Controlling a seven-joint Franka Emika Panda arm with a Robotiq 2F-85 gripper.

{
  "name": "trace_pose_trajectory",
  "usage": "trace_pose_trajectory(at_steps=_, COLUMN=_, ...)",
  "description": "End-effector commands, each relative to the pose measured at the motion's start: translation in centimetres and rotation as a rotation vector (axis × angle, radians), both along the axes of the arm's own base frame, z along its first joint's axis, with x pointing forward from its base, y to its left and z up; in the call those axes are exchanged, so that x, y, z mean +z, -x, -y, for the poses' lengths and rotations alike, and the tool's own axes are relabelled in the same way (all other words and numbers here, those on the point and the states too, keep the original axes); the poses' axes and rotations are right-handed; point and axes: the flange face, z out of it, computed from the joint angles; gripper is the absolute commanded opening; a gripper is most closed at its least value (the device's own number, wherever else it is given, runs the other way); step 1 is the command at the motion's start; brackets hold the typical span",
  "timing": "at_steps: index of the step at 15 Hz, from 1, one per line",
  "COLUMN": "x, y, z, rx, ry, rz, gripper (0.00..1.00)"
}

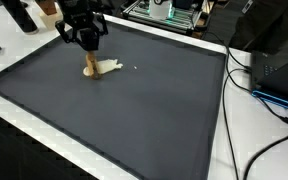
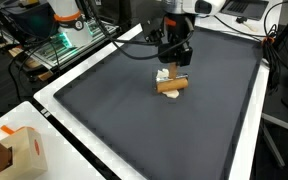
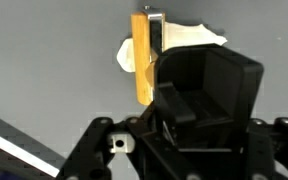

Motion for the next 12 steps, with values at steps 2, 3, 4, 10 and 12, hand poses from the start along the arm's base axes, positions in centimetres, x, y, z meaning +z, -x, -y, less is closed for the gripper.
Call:
trace_pose_trajectory(at_steps=2, x=-0.81, y=0.69, z=-0.22, rx=0.035, ry=-0.061, rz=-0.096, gripper=0.23)
trace_pose_trajectory(at_steps=3, x=-0.89, y=0.8, z=-0.41, rx=0.046, ry=-0.083, rz=-0.117, gripper=0.23)
trace_pose_trajectory(at_steps=4, x=-0.96, y=0.87, z=-0.5, rx=0.053, ry=-0.098, rz=-0.133, gripper=0.23)
trace_pose_trajectory(at_steps=10, x=-1.35, y=1.12, z=-0.47, rx=0.062, ry=-0.147, rz=-0.206, gripper=0.23)
trace_pose_trajectory(at_steps=12, x=-1.54, y=1.15, z=-0.56, rx=0.062, ry=-0.155, rz=-0.227, gripper=0.23)
